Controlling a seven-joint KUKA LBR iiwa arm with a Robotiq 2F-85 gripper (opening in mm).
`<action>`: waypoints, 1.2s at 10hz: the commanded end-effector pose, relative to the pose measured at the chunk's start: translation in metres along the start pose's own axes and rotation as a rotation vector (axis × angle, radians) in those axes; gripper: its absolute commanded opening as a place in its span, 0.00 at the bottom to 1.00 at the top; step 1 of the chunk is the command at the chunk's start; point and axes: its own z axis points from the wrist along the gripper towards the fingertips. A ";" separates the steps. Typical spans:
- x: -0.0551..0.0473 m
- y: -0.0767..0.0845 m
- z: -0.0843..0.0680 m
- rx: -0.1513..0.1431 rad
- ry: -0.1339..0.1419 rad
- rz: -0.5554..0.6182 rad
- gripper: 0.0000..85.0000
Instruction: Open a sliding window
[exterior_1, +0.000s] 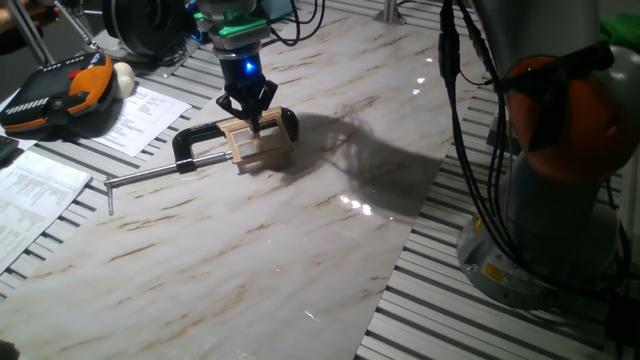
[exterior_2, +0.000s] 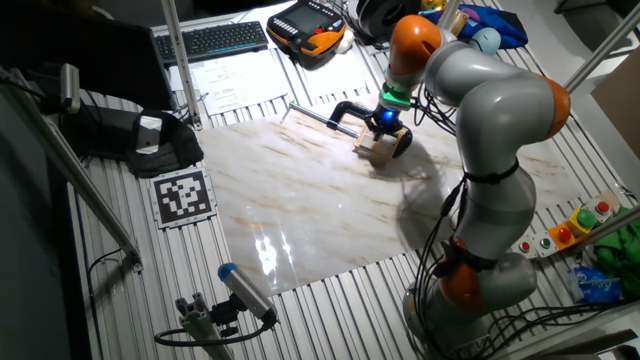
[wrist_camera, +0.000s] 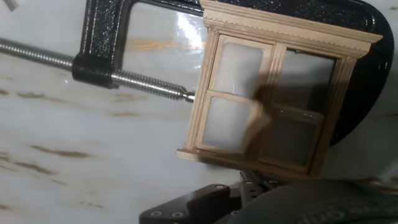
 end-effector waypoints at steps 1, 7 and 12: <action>-0.001 0.000 0.002 -0.002 0.001 0.007 0.00; -0.010 0.005 0.013 0.014 0.000 0.038 0.00; -0.014 0.008 0.018 0.030 0.006 0.036 0.00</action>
